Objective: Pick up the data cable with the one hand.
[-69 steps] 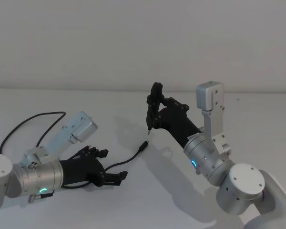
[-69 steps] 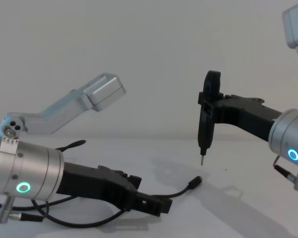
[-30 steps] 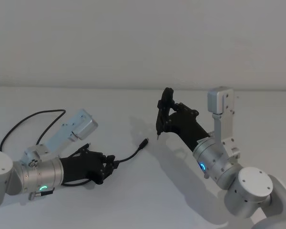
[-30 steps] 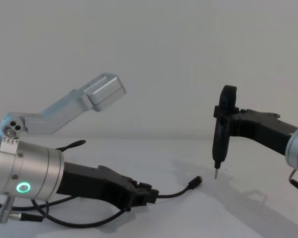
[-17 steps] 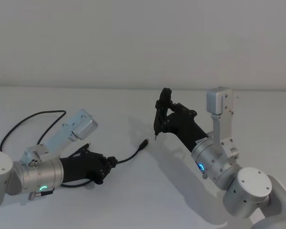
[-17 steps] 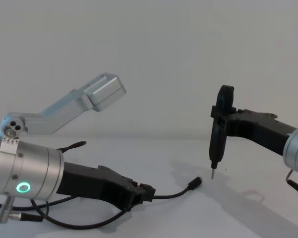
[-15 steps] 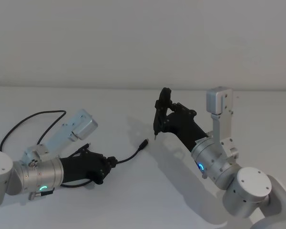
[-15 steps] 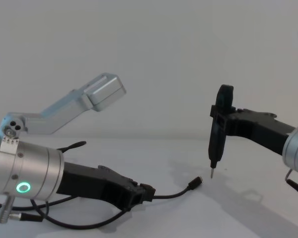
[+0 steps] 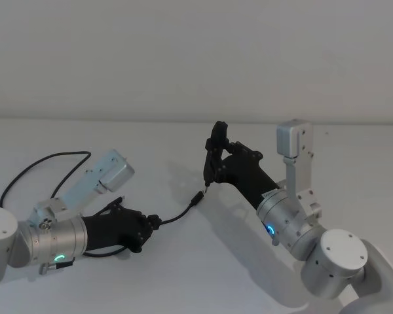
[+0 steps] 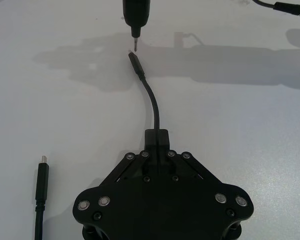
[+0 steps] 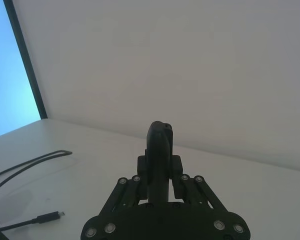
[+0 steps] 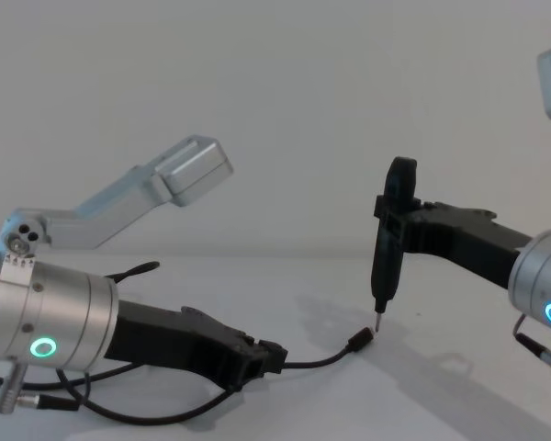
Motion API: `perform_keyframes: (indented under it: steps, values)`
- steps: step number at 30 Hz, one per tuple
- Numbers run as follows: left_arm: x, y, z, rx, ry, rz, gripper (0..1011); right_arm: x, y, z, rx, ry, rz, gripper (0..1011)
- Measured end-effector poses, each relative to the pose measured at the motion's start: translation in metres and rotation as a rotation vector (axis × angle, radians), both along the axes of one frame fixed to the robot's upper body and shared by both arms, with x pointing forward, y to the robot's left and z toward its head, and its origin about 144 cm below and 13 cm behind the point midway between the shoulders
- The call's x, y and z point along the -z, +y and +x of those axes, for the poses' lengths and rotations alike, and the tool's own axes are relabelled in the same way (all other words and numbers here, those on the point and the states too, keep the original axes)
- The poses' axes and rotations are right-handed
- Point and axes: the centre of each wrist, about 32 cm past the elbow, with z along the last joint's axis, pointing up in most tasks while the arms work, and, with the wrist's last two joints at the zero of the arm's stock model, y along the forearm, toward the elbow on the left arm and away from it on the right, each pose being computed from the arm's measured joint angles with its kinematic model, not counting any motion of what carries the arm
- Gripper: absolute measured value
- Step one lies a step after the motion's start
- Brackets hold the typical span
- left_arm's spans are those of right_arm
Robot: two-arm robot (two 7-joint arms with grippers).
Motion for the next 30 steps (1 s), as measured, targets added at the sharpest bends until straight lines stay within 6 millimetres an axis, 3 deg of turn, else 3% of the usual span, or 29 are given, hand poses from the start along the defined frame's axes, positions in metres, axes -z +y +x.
perform_keyframes:
  steps: [30]
  values:
    - [0.0000, 0.0000, 0.0000, 0.000, 0.000, 0.000, 28, 0.0017, 0.0029, 0.0087, -0.013, -0.017, -0.010, 275]
